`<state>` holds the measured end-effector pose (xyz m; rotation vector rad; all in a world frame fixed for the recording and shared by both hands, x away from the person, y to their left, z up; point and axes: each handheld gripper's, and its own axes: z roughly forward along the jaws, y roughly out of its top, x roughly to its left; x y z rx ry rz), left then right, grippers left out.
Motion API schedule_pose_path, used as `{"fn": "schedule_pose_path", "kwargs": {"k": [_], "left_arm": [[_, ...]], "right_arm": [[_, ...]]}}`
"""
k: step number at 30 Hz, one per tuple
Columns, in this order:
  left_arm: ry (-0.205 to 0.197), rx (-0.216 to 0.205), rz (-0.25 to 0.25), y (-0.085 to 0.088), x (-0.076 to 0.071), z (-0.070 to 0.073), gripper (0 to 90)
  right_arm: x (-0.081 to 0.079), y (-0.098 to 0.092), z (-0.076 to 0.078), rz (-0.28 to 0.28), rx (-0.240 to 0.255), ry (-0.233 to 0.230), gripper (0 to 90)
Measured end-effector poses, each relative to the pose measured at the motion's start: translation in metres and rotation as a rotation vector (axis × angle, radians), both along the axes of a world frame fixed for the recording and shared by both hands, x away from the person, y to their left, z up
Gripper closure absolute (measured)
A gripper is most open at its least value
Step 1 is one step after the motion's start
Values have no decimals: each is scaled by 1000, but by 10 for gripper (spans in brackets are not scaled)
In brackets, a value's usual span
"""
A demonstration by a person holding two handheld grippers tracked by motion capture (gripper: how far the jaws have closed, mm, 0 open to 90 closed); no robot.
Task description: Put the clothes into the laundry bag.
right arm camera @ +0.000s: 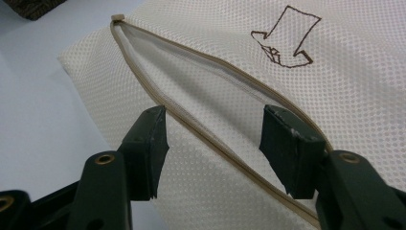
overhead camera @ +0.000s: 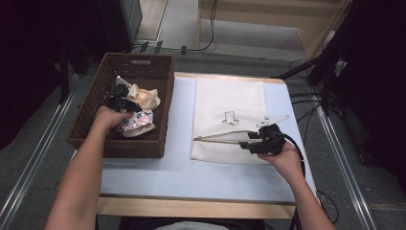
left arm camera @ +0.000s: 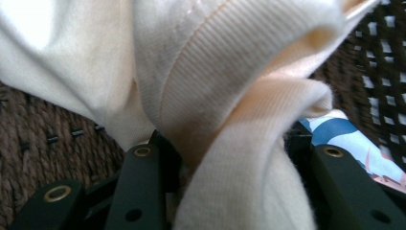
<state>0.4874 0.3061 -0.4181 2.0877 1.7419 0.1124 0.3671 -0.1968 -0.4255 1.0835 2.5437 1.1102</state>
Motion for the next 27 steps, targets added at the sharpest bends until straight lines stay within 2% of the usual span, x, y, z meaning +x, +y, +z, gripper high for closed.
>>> {"fn": "schedule_pose_path", "kwargs": {"k": [2,7,12,19,23,25,27], "left_arm": [[0,-10,-6,2,1,5,579],[-57,-58,20,9,0,21,579],[-99,-41,-34,7,-2,46,577],[-176,-43,-66,4,-4,85,576],[-198,-41,-109,-1,-7,106,576],[-228,-35,-155,-5,-11,117,577],[-263,-56,-211,-7,-14,126,579]], "right_arm": [[-1,-1,1,-7,5,-2,437],[-3,-4,5,-12,21,-30,439],[-3,-5,5,-15,20,-28,438],[-3,-4,5,-14,18,-30,437],[-3,-6,5,-20,25,-30,437],[-3,-8,6,-25,30,-33,437],[-3,-8,6,-25,31,-34,437]]}}
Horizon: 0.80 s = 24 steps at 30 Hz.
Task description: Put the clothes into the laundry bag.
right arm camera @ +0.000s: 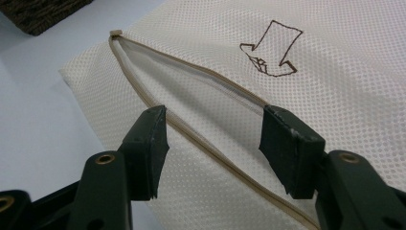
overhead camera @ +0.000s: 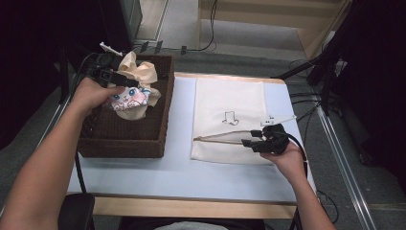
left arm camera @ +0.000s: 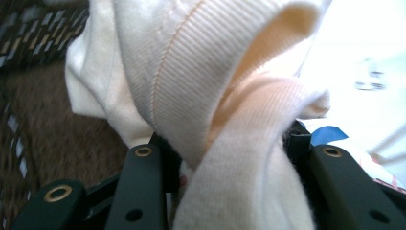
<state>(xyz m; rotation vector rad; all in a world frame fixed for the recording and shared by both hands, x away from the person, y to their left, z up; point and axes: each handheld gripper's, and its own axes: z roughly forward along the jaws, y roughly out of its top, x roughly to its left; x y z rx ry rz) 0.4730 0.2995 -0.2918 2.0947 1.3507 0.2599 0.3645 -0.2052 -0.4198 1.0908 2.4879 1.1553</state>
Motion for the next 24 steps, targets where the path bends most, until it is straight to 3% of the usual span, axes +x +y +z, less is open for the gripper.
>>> {"fn": "schedule_pose_path", "kwargs": {"k": [5,9,13,16,21,24], "left_arm": [[-25,-20,-53,-2,-6,22,580],[-85,-14,-88,-3,-12,44,581],[-97,-36,-140,0,-18,60,580],[-118,-19,-191,1,-23,71,578],[-118,-41,-230,4,-30,92,578],[-149,-12,-291,0,-35,104,577]], "right_arm": [[0,0,0,0,0,3,437],[0,1,0,1,-2,2,437],[0,0,0,0,0,2,437],[0,0,-1,-3,2,8,437],[1,0,-1,-3,3,8,436],[1,1,-1,-3,3,11,437]]}}
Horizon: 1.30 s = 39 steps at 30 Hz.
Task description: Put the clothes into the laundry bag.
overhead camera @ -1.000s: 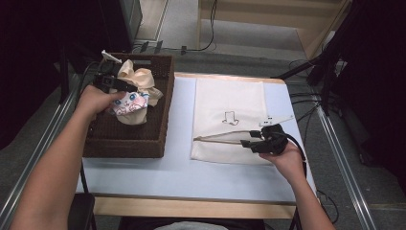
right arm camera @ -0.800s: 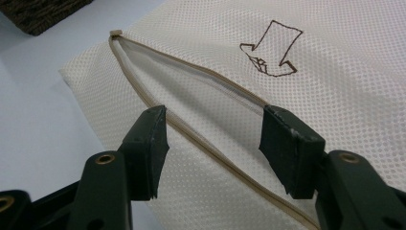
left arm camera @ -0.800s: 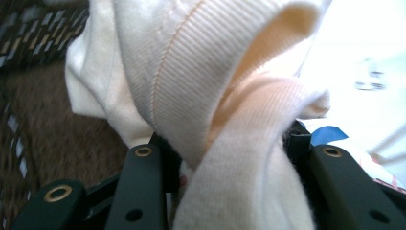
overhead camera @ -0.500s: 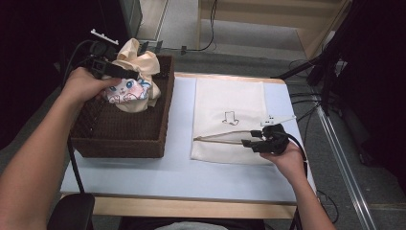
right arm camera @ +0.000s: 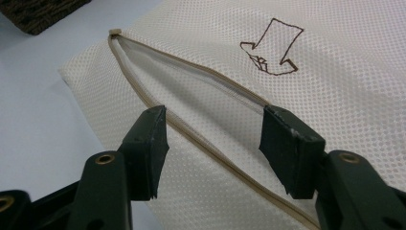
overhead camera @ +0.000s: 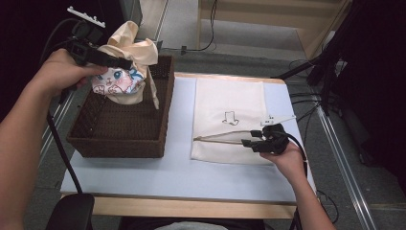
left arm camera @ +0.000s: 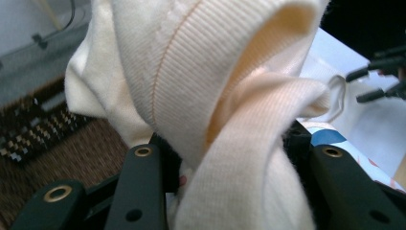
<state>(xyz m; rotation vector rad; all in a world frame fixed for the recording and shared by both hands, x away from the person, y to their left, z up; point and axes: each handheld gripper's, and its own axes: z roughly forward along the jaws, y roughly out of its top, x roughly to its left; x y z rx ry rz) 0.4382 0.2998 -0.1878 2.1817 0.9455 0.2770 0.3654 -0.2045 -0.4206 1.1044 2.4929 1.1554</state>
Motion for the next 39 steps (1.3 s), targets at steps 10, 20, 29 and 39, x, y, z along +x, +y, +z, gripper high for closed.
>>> {"fn": "schedule_pose_path", "kwargs": {"k": [10,20,29,39], "left_arm": [[13,17,-137,-29,-10,25,576],[1,22,-234,-65,-21,39,574],[-1,35,-300,-99,-23,40,577],[-18,42,-369,-136,-28,48,632]], "right_arm": [[2,0,0,2,2,0,436],[2,-3,1,-1,40,10,458],[3,-3,1,14,44,19,478],[4,-5,2,10,75,35,521]]}}
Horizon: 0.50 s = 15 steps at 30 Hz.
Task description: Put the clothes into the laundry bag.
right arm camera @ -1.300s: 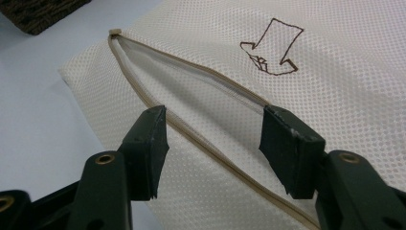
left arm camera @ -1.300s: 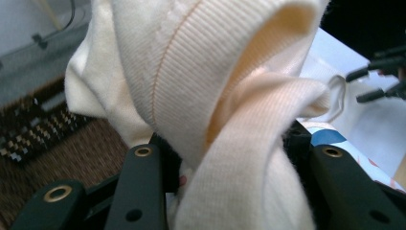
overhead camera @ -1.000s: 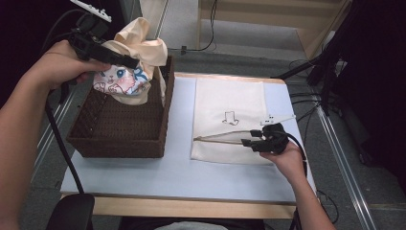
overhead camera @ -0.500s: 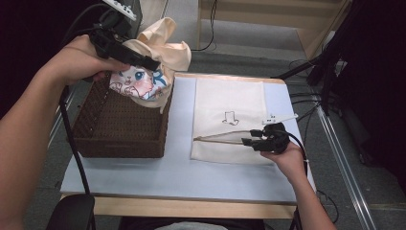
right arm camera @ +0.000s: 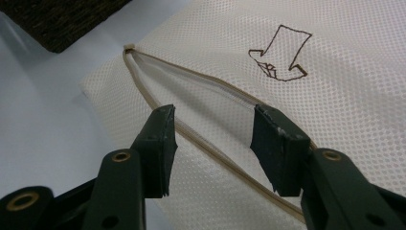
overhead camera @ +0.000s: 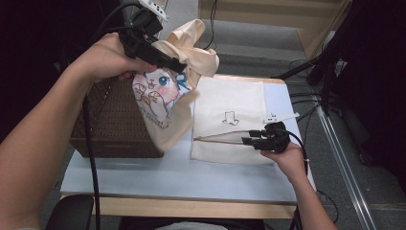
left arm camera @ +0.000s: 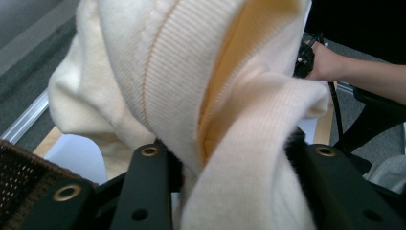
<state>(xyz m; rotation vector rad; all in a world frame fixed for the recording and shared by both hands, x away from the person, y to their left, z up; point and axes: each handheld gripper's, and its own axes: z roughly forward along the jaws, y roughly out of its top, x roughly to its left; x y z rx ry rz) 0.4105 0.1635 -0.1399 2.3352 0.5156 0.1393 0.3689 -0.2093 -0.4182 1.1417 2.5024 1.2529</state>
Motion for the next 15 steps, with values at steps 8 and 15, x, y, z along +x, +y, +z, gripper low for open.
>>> {"fn": "schedule_pose_path", "kwargs": {"k": [8,15], "left_arm": [[-16,-6,-26,-24,-4,7,638],[-17,-10,-59,-48,-12,8,635]], "right_arm": [[0,-1,0,-4,1,5,519],[0,-2,1,-10,2,0,510]]}}
